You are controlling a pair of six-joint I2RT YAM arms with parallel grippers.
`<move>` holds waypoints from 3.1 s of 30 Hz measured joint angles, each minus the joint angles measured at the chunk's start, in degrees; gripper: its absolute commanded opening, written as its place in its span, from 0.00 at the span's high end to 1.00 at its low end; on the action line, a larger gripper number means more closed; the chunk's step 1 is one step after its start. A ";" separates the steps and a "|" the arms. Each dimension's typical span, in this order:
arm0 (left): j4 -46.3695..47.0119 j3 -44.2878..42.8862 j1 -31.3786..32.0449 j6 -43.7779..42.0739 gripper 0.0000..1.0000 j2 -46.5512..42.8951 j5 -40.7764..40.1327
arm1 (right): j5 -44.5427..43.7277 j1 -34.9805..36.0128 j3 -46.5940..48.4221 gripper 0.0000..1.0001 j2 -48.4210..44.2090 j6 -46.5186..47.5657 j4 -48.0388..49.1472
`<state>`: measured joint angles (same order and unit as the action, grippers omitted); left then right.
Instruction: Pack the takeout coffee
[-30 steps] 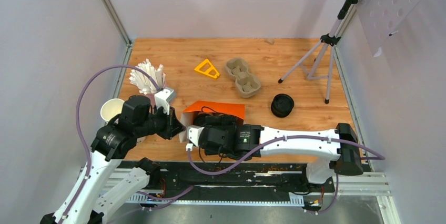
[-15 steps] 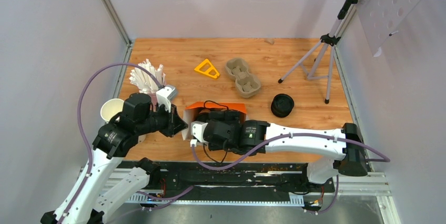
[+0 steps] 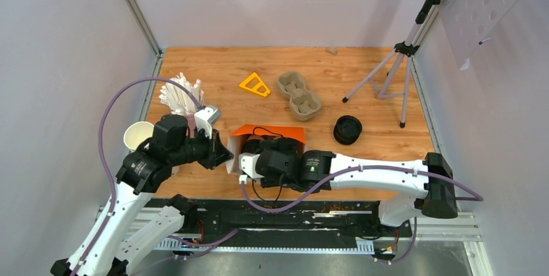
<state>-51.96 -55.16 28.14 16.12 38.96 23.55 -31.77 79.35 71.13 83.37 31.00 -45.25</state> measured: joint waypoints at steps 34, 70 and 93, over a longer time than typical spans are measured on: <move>-2.89 -1.11 0.00 1.79 1.00 2.16 -1.31 | 1.16 -2.69 0.07 0.32 -0.68 0.26 0.76; 1.25 2.36 0.00 -0.63 1.00 0.52 4.50 | 2.54 -3.80 -5.88 0.31 -2.08 7.13 3.48; 1.27 2.36 0.00 -0.63 1.00 0.55 4.68 | 2.89 -3.80 -1.81 0.31 -1.66 7.28 -1.57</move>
<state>-50.70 -52.80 28.14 15.49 39.51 28.23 -28.88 75.55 69.32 81.71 38.28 -46.83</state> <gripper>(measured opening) 0.007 0.773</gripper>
